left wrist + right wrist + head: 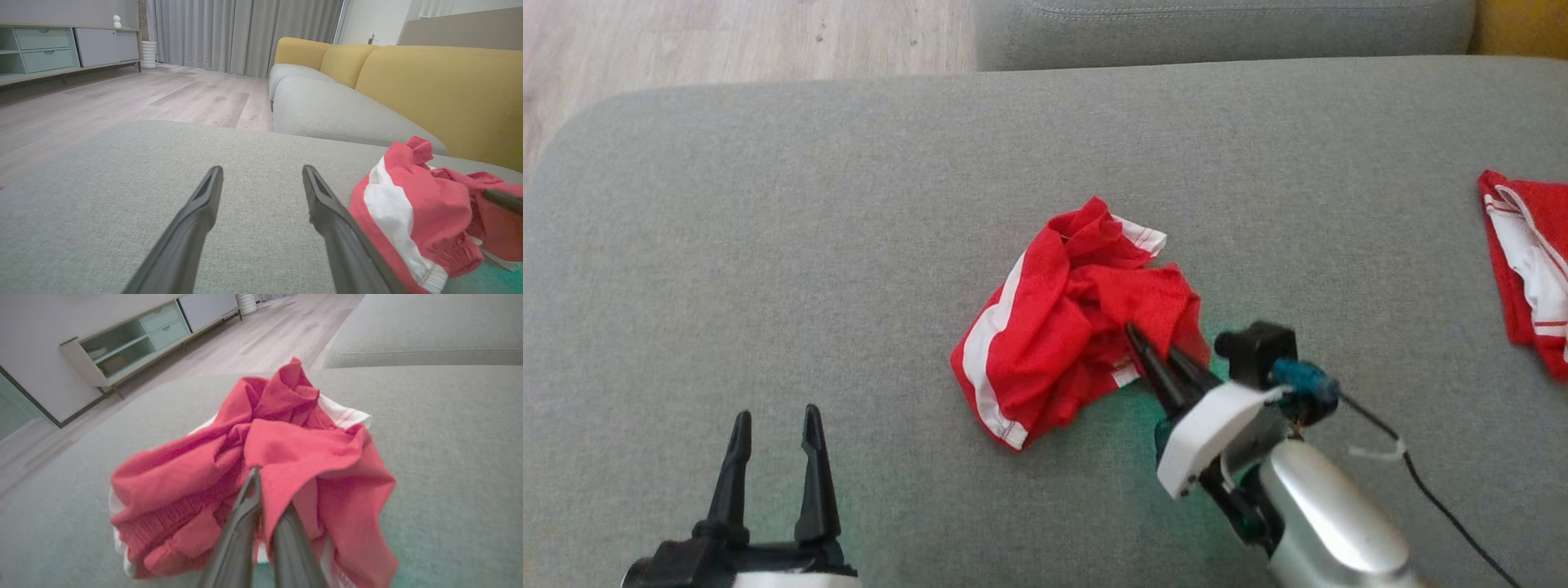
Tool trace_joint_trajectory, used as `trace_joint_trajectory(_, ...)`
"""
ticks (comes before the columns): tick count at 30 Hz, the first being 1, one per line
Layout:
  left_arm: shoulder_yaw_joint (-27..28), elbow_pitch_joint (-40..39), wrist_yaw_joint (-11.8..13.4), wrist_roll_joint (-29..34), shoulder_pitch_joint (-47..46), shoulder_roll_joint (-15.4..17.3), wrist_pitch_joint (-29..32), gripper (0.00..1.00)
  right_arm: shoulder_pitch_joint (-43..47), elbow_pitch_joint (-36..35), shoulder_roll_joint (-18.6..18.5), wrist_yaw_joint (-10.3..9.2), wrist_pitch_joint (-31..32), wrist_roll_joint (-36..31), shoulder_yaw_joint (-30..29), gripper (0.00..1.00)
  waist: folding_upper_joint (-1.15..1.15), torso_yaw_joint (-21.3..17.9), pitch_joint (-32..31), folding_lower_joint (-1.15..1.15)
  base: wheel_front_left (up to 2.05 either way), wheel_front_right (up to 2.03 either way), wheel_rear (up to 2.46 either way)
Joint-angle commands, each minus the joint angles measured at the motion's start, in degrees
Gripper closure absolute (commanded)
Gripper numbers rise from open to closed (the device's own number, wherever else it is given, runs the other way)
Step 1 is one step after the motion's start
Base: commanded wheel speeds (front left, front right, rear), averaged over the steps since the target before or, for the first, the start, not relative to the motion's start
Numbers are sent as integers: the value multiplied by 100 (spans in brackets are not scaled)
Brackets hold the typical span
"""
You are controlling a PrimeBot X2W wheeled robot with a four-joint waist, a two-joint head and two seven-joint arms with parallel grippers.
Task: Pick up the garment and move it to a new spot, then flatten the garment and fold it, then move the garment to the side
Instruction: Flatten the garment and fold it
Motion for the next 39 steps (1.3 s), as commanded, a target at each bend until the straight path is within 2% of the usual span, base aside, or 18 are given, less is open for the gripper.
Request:
trace_joint_trajectory(1, 165, -181, 49, -64, -206, -14, -55, 0, -231, -264, 26, 41, 11, 169, 118, 100, 0, -2, 3, -1, 0, 0, 0)
trace_joint_trajectory(6, 189, -158, 56, -94, -194, -14, -55, 0, -551, -1020, 26, 41, 370, 908, 298, 100, 0, -83, -43, -1, 0, 0, 0)
trace_joint_trajectory(15, 75, -120, 98, -178, -188, -14, -55, 0, -1016, -2801, 27, 41, 1645, 2512, 162, 100, 0, -208, -267, -1, 0, 0, 0)
trace_joint_trajectory(21, 4, -99, 142, -246, -112, -14, -55, 0, -1206, -3464, 27, 41, 2214, 3590, 126, 100, 0, -263, -413, -1, 0, 0, 0)
trace_joint_trajectory(22, 4, -99, 142, -246, -112, -14, -55, 0, -1206, -3464, 27, 41, 2214, 3590, 126, 100, 0, -263, -413, -1, 0, 0, 0)
trace_joint_trajectory(26, -47, -93, 166, -280, -100, -14, -55, 0, -1434, -3526, 27, 41, 2279, 4310, 181, 100, 0, -292, -474, -1, 0, 0, 0)
trace_joint_trajectory(30, -97, -99, 206, -320, -86, -14, -55, 0, -1674, -3252, 27, 41, 2150, 4936, 229, 100, 0, -300, -519, -1, 0, 0, 0)
trace_joint_trajectory(35, -151, -118, 262, -379, -27, -14, -55, 0, -1671, -2424, 27, 41, 1905, 5292, 92, 100, 0, -293, -568, -1, 0, 0, 0)
trace_joint_trajectory(39, -155, -155, 300, -407, 25, -14, -55, 0, -1444, -1641, 27, 41, 1778, 5075, -246, 100, 0, -315, -542, -1, 0, 0, 0)
